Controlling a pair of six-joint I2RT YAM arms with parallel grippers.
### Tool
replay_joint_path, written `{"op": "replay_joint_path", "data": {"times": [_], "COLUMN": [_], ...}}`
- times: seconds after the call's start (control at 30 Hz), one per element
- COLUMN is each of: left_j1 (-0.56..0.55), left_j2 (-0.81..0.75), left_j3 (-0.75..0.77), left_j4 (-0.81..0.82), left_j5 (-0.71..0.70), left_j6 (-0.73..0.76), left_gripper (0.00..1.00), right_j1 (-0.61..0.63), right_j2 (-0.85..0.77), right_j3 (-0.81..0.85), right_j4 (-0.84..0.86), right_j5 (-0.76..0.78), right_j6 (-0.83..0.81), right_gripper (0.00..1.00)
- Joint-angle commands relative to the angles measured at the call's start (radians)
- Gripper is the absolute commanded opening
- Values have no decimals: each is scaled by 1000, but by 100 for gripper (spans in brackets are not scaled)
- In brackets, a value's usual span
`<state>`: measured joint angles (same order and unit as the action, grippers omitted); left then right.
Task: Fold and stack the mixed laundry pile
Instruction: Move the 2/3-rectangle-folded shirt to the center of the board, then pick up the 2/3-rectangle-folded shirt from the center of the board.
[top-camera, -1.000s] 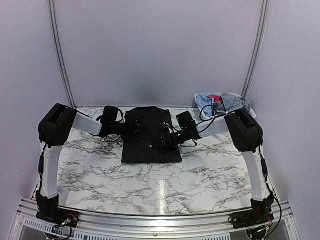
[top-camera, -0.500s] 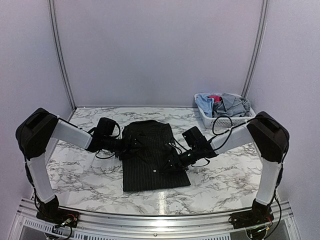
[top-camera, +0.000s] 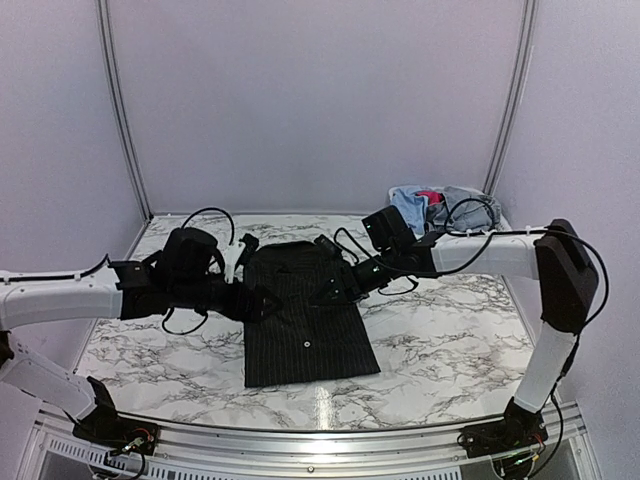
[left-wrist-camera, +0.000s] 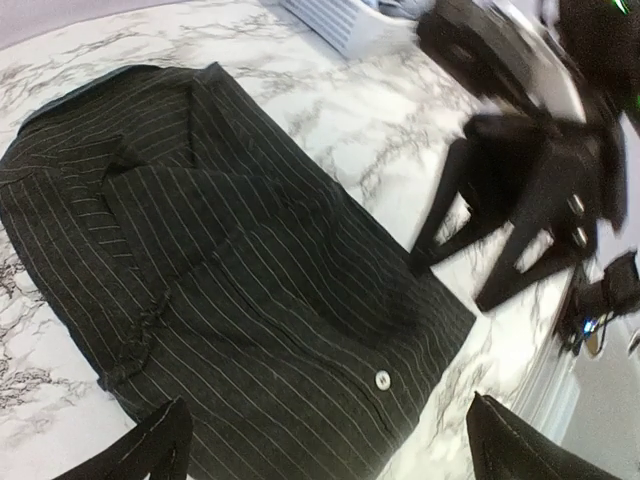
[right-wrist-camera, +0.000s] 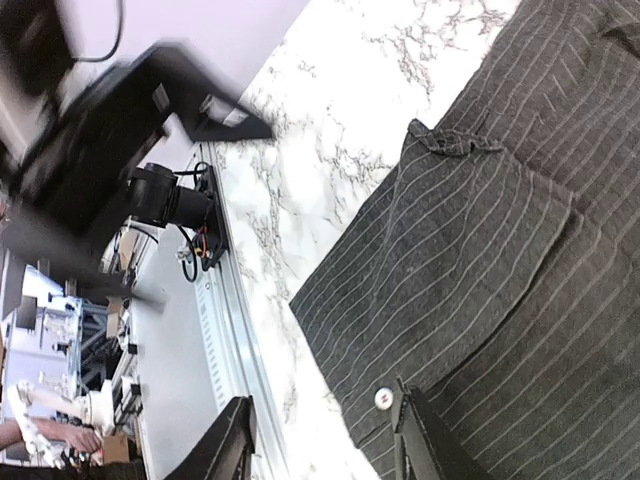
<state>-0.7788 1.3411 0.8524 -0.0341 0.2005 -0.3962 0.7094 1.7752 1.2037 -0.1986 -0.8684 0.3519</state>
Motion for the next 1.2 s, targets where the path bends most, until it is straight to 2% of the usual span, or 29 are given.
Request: {"op": "replay_joint_path", "data": {"times": [0.0, 0.1, 0.2, 0.4, 0.57, 0.87, 1.07, 1.17], "left_j1": [-212, -344, -453, -565, -613, -631, -639, -644], "left_j2": [-93, -83, -5, 176, 325, 500, 555, 565], "left_j3": [-103, -135, -115, -17, 58, 148, 132, 124], "left_j4": [-97, -73, -59, -9, -1, 24, 91, 85], "left_j5": [-289, -414, -502, -589, -673, -790, -894, -896], "left_j6": [217, 304, 388, 539, 645, 796, 858, 872], "left_gripper": [99, 96, 86, 75, 68, 55, 37, 20], "right_j1": [13, 21, 24, 24, 23, 20, 19, 19], "right_j2": [106, 168, 228, 355, 386, 392, 378, 365], "right_j3": [91, 102, 104, 146, 115, 88, 56, 54], "right_j4": [-42, 2, 36, 26, 40, 50, 85, 89], "right_j5": [-45, -82, -102, -82, -70, -59, -65, -73], "right_j6": [-49, -39, -42, -85, -84, -72, -40, -25], "right_gripper": [40, 39, 37, 34, 33, 33, 33, 34]}}
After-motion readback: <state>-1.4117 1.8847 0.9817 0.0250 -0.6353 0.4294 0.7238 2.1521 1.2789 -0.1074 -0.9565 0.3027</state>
